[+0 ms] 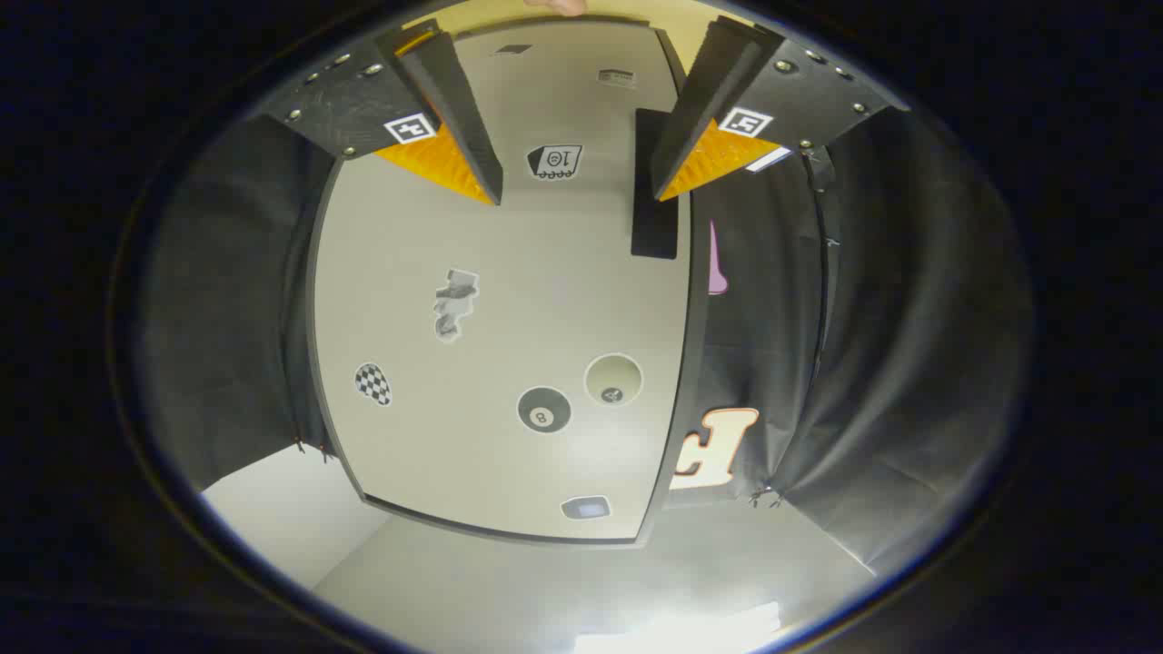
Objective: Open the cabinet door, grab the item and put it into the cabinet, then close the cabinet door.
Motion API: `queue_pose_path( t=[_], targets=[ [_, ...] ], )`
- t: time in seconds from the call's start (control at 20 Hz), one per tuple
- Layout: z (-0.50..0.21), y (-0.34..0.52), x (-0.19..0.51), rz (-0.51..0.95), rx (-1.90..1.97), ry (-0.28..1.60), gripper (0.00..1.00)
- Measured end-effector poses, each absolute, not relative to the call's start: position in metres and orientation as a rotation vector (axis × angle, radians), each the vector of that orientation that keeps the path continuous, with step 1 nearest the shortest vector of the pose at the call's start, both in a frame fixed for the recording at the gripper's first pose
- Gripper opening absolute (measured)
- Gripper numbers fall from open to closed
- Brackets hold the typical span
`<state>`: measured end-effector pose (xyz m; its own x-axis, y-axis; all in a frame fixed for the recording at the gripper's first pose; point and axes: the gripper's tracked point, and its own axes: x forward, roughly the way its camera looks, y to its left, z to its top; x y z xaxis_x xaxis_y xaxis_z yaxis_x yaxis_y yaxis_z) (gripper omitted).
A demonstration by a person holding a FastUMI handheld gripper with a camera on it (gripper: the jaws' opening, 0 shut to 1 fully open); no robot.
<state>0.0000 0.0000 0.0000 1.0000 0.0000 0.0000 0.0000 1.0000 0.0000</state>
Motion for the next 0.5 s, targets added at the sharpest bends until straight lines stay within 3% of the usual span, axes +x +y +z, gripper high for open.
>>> queue_pose_path(
  t=[0.5],
  targets=[
    [0.004,-0.001,0.017,-0.022,0.026,-0.029,0.97]
  ],
)
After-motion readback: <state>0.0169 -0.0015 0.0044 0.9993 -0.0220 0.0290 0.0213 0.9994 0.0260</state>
